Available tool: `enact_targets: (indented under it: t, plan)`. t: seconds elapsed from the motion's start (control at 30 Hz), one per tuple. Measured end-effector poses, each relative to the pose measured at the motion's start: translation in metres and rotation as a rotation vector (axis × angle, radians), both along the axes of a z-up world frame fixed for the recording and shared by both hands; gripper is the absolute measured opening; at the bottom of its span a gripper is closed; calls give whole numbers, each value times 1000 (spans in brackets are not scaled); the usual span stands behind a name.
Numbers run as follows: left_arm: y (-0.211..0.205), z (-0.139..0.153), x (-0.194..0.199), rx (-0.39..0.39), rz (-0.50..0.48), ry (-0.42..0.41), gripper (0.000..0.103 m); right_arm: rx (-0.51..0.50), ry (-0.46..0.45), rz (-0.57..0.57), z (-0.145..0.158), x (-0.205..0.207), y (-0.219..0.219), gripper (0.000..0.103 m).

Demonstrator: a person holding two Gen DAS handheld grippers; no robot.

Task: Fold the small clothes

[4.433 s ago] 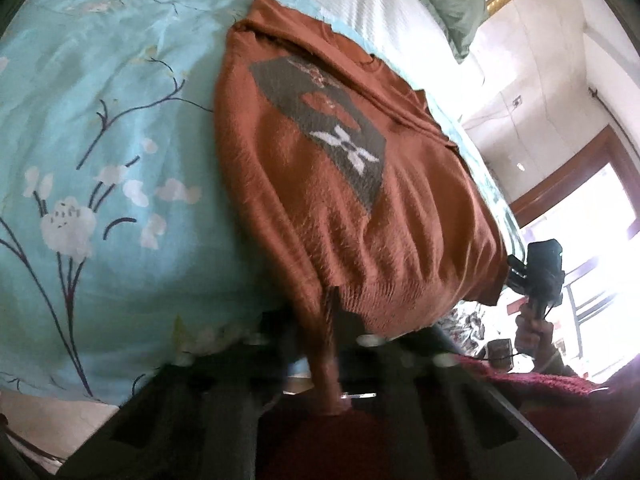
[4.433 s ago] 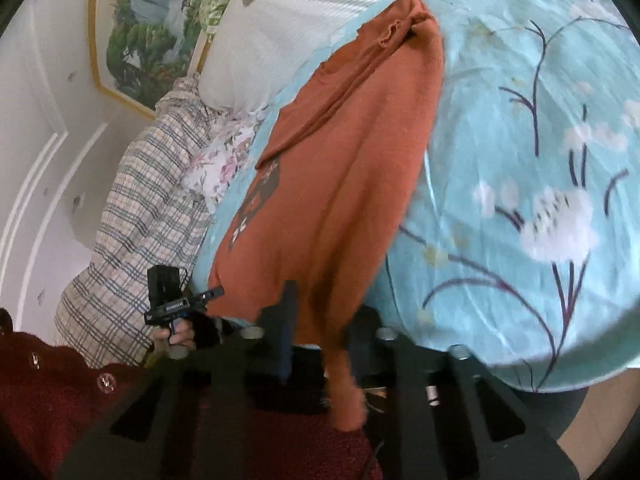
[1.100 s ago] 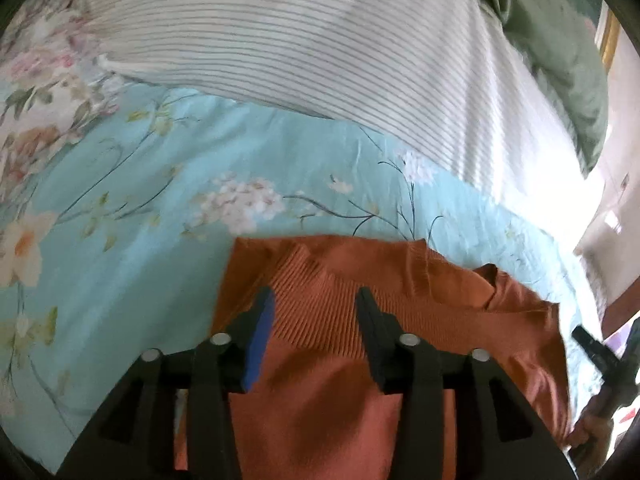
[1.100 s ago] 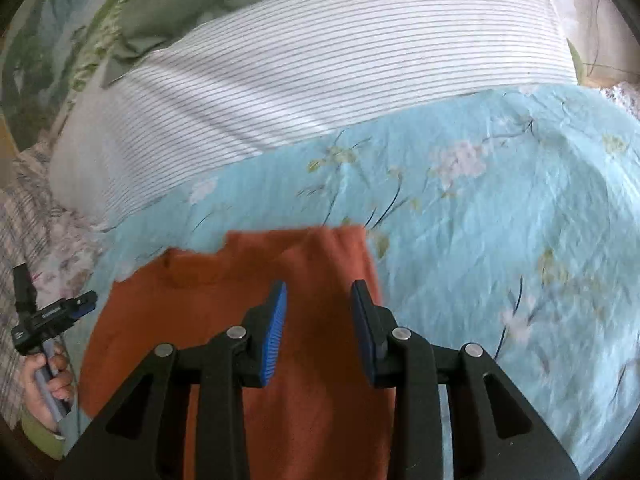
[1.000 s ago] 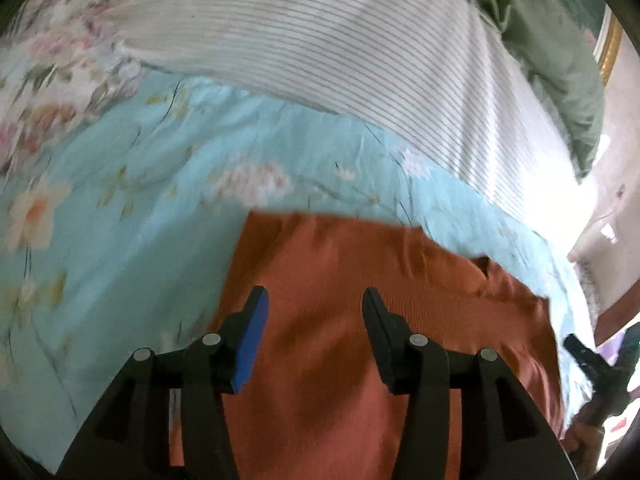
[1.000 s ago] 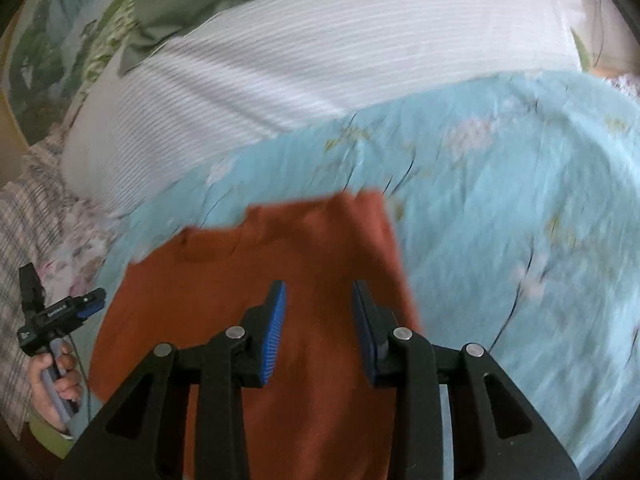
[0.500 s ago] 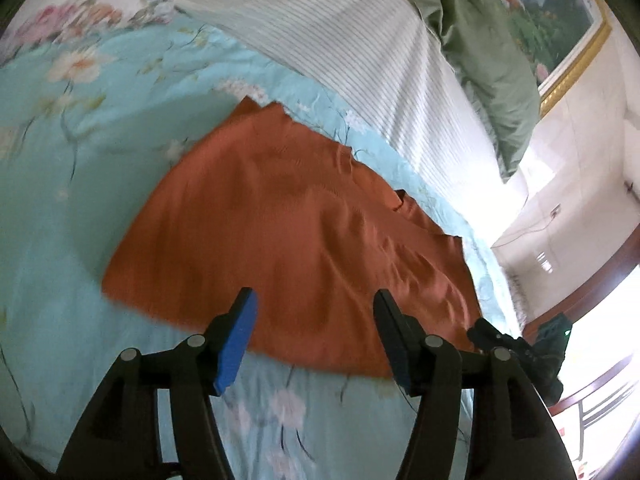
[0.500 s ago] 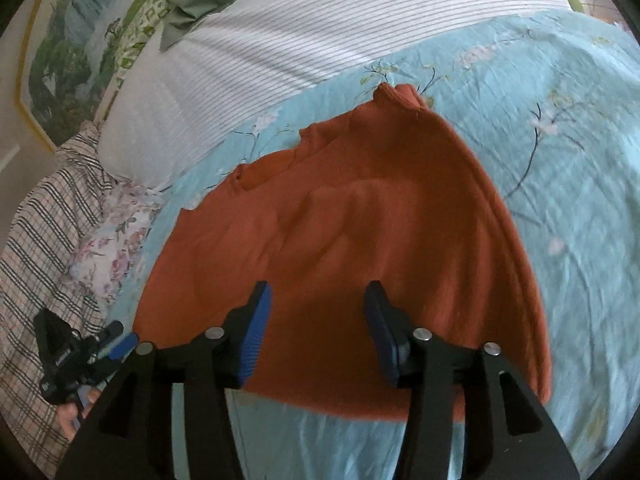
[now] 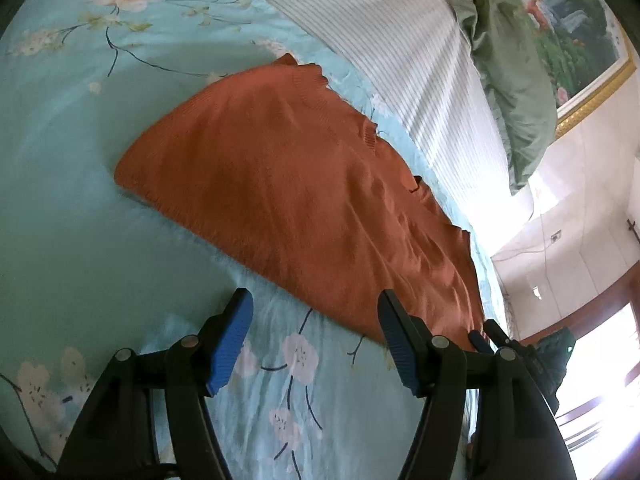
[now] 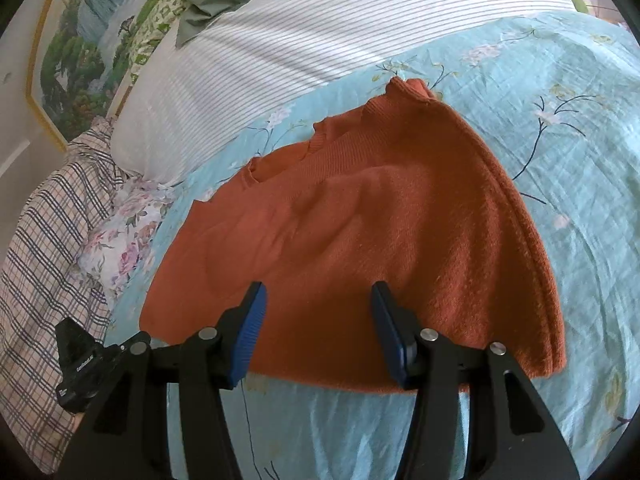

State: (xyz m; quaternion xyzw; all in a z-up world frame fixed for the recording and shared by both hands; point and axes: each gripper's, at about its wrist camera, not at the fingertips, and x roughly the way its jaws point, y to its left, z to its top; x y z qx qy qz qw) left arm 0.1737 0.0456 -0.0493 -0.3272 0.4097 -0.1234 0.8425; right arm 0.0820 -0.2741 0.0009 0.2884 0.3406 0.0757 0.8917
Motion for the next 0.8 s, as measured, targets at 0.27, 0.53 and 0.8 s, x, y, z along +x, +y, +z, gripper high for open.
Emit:
enact_targets:
  t: [0.27,0.53,0.8]
  plan:
    - [24,-5,26,-54,106,17,65,-2,1,4,1,-2,3,56]
    - [40,-3,51,-18,190,7,38,8,-1,29,11,2,0,58]
    - [5,45,52,172,89,-135,9,53,-2,62,22,17,-17,60]
